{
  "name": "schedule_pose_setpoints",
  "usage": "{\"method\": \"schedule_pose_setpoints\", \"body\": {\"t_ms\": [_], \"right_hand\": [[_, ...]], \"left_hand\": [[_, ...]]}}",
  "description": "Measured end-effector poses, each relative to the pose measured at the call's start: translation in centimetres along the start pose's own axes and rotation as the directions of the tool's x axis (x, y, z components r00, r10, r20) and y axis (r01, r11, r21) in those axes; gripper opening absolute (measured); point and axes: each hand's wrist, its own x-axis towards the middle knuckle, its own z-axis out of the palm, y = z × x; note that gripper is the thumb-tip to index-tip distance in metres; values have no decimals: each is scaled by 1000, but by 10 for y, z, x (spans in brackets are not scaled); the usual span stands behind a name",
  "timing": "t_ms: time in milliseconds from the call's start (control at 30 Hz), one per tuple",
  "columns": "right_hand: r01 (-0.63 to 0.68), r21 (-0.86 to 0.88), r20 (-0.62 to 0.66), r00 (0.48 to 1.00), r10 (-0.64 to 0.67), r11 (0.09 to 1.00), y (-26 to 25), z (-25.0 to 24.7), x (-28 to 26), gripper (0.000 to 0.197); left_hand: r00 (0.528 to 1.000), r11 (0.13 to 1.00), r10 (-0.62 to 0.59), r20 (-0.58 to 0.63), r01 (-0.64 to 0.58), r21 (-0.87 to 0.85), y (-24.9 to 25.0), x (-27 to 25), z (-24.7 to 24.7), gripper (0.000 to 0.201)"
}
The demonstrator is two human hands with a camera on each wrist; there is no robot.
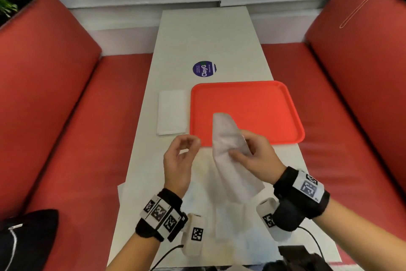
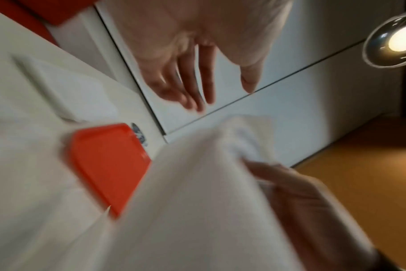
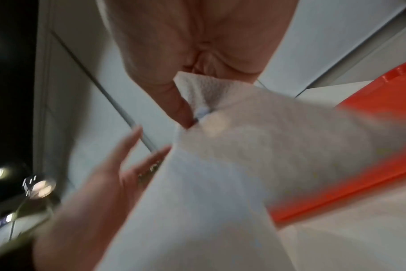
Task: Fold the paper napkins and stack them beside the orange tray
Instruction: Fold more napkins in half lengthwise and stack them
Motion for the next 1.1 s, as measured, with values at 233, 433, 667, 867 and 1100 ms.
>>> {"method": "schedule_pose_setpoints", "body": {"t_ms": [233,433,667,867,1100], "right_hand": [[-108,405,-115,979,168,908,-6,-42,-4,34],[-322,250,-201,905,375,913,40,-49,-19,28],[-395,143,-159,896,415,907,49,-40,-21,32],[-307,242,-74,940,333,921,22,-22,-9,37],[-324,261,-5,941,337,909,25,-2,1,37]], "left_hand": [[818,895,-431,382,442,63,-23,-7,0,71],[828,862,-485,280,507,-6,-19,-6,21,31],[851,882,-471,231,447,150,-25,-2,18,29],[777,863,-427,462,503,-48,-3,1,17,30],[790,856,-425,442,509,-88,-15,7,-2,49]]}}
